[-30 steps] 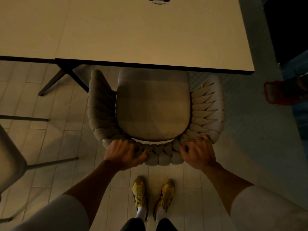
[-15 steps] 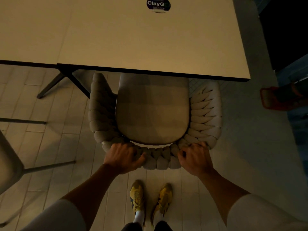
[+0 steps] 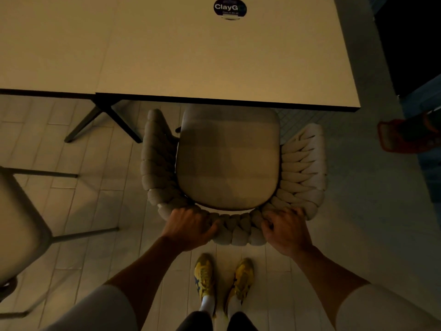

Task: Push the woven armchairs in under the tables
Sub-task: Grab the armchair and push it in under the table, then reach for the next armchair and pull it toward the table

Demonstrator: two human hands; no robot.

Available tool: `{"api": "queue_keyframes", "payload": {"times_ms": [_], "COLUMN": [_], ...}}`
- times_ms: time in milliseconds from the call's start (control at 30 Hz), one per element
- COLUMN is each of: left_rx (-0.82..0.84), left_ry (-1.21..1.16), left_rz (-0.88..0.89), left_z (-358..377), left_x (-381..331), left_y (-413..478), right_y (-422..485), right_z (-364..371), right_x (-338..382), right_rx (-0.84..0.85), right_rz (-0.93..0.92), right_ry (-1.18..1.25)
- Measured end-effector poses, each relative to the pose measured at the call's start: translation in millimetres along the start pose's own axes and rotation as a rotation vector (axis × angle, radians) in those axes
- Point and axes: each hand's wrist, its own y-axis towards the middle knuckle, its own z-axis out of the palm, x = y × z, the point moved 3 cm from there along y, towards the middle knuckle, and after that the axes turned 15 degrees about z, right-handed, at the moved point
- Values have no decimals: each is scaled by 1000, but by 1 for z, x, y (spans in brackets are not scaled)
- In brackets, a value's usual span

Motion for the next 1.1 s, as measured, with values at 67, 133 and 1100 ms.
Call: {"api": "queue_keyframes", "payload": {"times_ms": [67, 133, 1100], "left_rx": [-31, -53, 41], "left_ry": [-35, -80, -369], "left_rz": [30, 67, -766], "left_z": [-8, -19, 18], "left_x": [-4, -6, -106], "left_y": [-5, -15, -486], "right_y": [-5, -15, -303], "right_z": [-10, -28, -95], "right_x": [4, 15, 301], "right_rx": [35, 63, 561], "right_rz": [0, -11, -844], "right_ry": [33, 59, -732]}}
